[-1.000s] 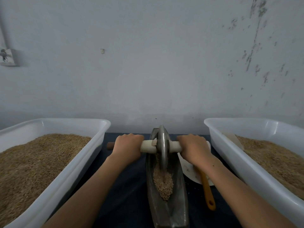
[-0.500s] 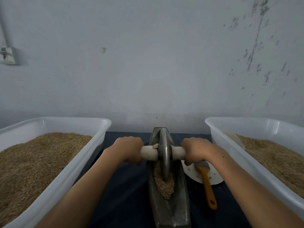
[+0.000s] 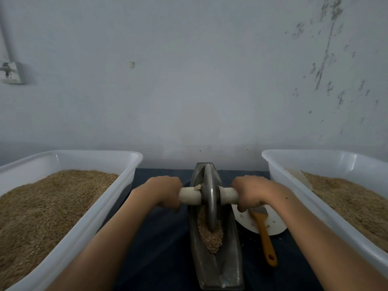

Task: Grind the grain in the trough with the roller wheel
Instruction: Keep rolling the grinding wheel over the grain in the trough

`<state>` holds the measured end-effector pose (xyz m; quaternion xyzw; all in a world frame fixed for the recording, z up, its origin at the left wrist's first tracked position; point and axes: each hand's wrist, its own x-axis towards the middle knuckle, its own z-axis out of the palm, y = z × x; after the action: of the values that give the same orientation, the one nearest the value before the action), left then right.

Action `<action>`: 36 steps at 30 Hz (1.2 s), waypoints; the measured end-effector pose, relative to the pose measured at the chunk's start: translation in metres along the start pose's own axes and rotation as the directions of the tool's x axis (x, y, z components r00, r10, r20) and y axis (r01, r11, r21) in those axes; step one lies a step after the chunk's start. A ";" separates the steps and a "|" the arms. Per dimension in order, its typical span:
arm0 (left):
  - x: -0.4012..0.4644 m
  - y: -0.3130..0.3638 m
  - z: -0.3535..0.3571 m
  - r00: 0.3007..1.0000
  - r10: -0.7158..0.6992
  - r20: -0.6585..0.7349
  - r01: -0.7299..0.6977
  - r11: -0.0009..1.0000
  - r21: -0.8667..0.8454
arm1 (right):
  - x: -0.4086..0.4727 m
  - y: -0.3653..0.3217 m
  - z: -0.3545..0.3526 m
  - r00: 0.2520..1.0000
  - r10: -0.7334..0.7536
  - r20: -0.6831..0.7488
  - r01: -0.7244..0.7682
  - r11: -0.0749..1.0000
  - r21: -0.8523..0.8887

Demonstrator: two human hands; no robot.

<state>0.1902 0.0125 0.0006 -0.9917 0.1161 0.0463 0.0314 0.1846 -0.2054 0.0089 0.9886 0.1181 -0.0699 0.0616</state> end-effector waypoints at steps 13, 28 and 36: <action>0.008 0.006 0.014 0.915 -0.066 -0.397 0.102 0.992 0.069 | 0.012 -0.005 0.018 0.891 0.027 -0.453 -0.039 0.999 -0.017; 0.003 0.002 0.003 0.997 -0.042 -0.057 0.044 0.999 0.032 | 0.003 0.000 0.002 0.999 0.005 -0.043 -0.004 1.000 0.021; 0.009 0.007 0.016 0.893 -0.043 -0.448 0.095 0.991 0.094 | 0.014 -0.002 0.019 0.903 0.039 -0.427 -0.038 0.999 0.012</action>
<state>0.1958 0.0051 -0.0167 -0.9761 0.0873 -0.1891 0.0618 0.1953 -0.2026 -0.0120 0.9822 0.1091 0.1494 0.0338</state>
